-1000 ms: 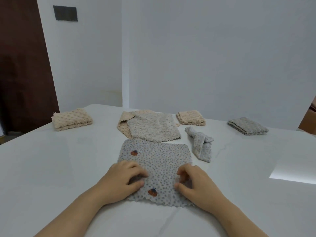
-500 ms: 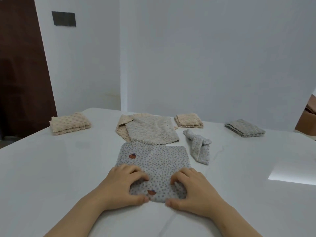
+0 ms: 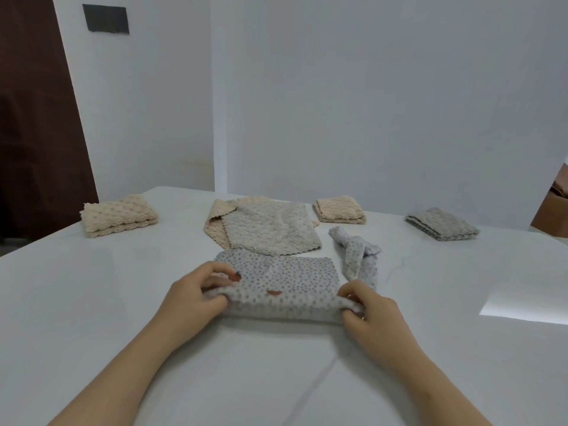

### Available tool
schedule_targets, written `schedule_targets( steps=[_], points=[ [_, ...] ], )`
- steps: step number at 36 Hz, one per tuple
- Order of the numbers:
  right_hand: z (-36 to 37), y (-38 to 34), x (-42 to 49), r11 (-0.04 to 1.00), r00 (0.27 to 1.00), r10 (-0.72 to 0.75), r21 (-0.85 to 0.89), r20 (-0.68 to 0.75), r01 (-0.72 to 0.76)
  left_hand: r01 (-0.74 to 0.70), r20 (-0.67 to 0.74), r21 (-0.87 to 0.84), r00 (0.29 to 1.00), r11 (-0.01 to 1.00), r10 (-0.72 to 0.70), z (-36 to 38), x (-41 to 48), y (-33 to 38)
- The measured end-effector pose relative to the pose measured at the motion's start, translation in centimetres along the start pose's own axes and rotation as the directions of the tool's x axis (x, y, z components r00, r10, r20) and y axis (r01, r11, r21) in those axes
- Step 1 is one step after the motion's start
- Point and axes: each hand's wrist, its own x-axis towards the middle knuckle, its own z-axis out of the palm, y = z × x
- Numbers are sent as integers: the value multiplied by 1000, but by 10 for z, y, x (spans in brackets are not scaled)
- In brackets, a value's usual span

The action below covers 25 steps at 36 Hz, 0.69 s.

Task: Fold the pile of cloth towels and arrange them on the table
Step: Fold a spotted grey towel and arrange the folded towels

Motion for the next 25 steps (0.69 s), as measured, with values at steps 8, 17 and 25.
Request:
schedule_targets(
  steps=[8, 17, 25],
  points=[
    [4, 5, 3, 958, 986, 108, 279, -124, -70, 178, -184, -23, 966, 984, -179, -4, 7, -7],
    [6, 5, 3, 974, 983, 145, 190, -110, -123, 180, -131, 292, 980, 939, -147, 1, 4, -8],
    [4, 7, 3, 970, 972, 180, 192, -154, -149, 144, -150, 282, 983, 949, -105, -4, 3, -3]
  ],
)
